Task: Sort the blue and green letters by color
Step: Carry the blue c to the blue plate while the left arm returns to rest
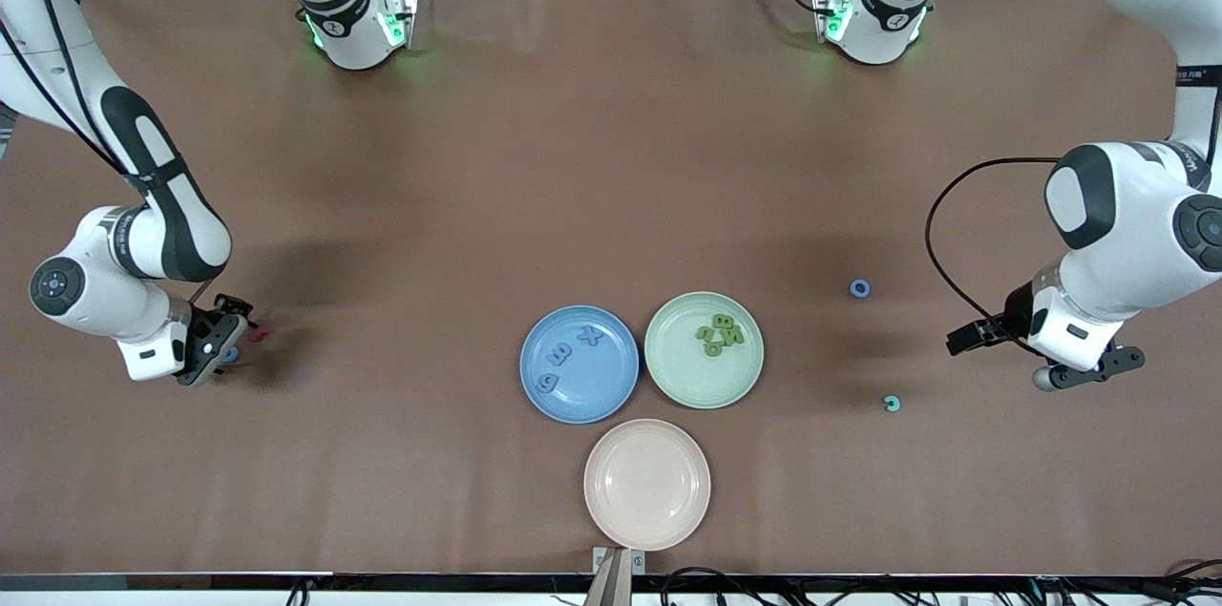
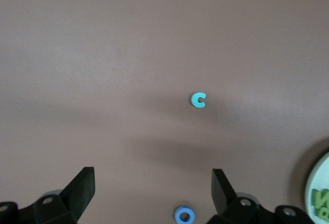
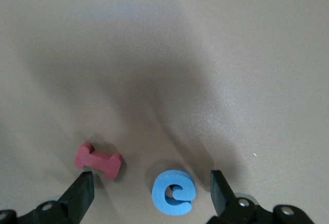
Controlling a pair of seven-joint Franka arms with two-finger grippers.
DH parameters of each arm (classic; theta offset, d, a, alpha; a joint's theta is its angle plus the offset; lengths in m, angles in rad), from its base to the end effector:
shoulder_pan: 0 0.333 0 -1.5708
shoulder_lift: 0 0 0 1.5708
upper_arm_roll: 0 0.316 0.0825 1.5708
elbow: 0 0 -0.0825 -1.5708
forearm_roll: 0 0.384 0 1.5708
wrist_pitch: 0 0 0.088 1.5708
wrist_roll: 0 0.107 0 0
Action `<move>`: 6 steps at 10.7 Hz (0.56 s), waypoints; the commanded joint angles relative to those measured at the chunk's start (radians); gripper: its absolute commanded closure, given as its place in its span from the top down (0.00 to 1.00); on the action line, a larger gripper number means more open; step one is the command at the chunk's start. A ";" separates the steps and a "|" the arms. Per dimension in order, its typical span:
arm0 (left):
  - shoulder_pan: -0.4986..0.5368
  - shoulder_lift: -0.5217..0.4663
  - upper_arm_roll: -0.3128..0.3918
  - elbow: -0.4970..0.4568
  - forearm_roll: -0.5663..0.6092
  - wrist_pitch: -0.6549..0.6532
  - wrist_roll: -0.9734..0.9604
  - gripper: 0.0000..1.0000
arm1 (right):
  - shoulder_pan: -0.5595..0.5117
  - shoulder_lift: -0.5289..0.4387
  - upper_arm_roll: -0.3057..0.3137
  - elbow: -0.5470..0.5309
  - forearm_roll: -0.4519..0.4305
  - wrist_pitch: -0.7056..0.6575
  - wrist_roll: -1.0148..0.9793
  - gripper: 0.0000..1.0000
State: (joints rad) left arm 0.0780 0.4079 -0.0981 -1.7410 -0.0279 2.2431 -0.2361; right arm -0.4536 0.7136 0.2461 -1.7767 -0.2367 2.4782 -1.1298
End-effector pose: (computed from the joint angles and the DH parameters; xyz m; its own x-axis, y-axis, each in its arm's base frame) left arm 0.6654 -0.0081 0.3526 0.9671 0.2422 0.0777 0.2359 -0.9683 0.0827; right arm 0.6410 -0.1459 0.1666 0.4981 0.8669 0.0189 0.8669 -0.4984 0.0121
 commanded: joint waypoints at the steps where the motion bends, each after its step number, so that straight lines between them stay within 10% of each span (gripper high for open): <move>1: -0.003 -0.026 -0.006 0.001 0.088 -0.025 -0.014 1.00 | -0.033 -0.025 0.021 -0.021 0.010 -0.010 -0.001 1.00; 2: -0.010 -0.027 -0.011 0.012 0.088 -0.064 -0.020 1.00 | -0.034 -0.025 0.021 -0.020 0.010 -0.010 -0.002 1.00; 4: -0.012 -0.041 -0.015 0.067 0.088 -0.161 -0.012 1.00 | -0.034 -0.025 0.021 -0.020 0.011 -0.009 -0.002 0.01; 6: -0.026 -0.053 -0.022 0.115 0.088 -0.267 -0.025 1.00 | -0.037 -0.025 0.022 -0.018 0.011 -0.009 -0.008 0.00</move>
State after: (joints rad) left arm 0.0656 0.3843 -0.1125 -1.6738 0.0331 2.0878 -0.2361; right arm -0.4647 0.7069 0.2467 -1.7755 -0.2367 2.4777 -1.1299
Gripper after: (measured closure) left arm 0.000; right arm 0.317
